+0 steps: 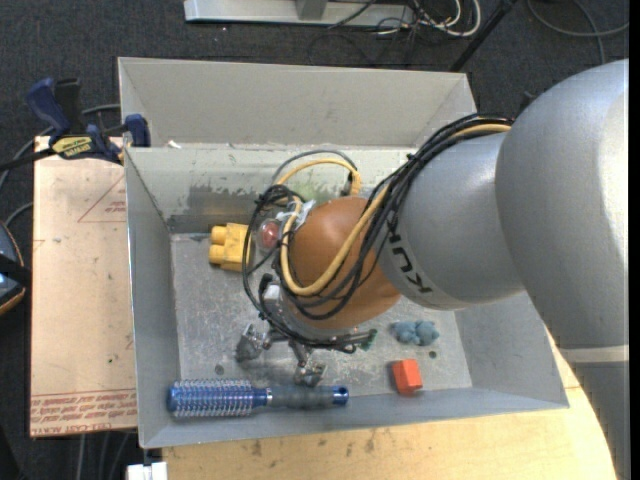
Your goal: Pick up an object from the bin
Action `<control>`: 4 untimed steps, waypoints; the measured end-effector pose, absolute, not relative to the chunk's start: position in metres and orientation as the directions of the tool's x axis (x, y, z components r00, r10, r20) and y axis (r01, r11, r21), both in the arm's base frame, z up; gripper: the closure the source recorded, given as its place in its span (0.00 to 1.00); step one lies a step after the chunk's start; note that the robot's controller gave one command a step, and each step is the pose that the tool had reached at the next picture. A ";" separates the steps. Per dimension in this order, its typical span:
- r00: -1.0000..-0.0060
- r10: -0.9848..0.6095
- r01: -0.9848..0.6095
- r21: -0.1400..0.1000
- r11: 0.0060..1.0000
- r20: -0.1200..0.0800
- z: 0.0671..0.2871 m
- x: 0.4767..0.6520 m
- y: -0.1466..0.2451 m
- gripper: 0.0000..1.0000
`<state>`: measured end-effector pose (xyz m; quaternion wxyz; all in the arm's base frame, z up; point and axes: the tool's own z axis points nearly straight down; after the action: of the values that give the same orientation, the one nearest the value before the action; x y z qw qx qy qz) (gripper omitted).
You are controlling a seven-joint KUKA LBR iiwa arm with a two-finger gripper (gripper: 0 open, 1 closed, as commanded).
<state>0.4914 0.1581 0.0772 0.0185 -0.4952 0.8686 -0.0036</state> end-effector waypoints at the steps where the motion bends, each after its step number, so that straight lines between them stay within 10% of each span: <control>1: -0.408 -0.913 -0.913 -0.006 0.408 -0.009 0.154 0.483 0.198 0.00; 2: -0.216 -0.976 -0.976 0.002 0.216 -0.002 0.078 0.480 0.222 0.00; 3: -0.245 -0.969 -0.969 -0.007 0.245 -0.001 0.116 0.574 0.081 0.00; 4: -0.318 -0.948 -0.948 0.000 0.318 -0.007 0.078 0.563 0.036 0.00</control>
Offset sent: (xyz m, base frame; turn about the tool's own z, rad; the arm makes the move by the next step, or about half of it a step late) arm -0.0103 0.0374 0.0733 -0.1141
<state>0.5627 0.0365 0.0776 0.0030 -0.5839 0.8118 0.0019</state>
